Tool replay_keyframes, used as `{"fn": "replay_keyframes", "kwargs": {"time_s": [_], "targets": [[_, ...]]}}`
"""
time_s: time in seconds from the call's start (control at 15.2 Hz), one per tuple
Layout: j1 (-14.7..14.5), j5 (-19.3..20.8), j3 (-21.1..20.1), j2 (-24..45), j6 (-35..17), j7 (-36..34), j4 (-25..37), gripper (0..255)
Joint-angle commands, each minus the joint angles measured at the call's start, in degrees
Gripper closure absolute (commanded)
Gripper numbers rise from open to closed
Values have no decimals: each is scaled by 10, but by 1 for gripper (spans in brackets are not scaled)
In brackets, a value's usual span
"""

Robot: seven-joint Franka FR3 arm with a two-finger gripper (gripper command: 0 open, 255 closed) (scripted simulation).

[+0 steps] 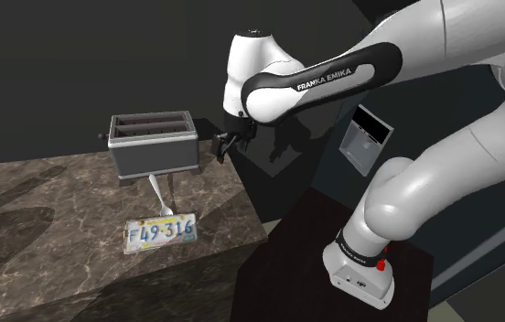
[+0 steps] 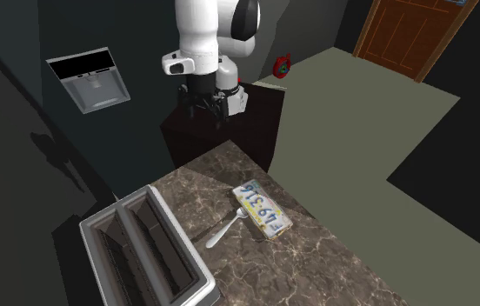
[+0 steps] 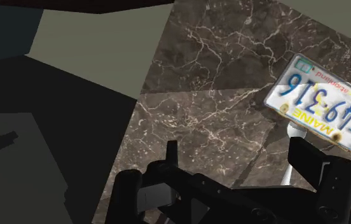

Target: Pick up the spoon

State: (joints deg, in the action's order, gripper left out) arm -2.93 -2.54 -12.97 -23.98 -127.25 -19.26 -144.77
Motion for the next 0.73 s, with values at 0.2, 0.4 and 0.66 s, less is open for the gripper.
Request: {"fn": "replay_keyframes", "kwargs": {"time_s": [0.2,0.4,0.66], "targets": [[8,24,-41,109,-100,-76,27,0],[15,59,-61,178,-147,-131,55,0],[15,129,-74,274,-195,-218,106,0]]}}
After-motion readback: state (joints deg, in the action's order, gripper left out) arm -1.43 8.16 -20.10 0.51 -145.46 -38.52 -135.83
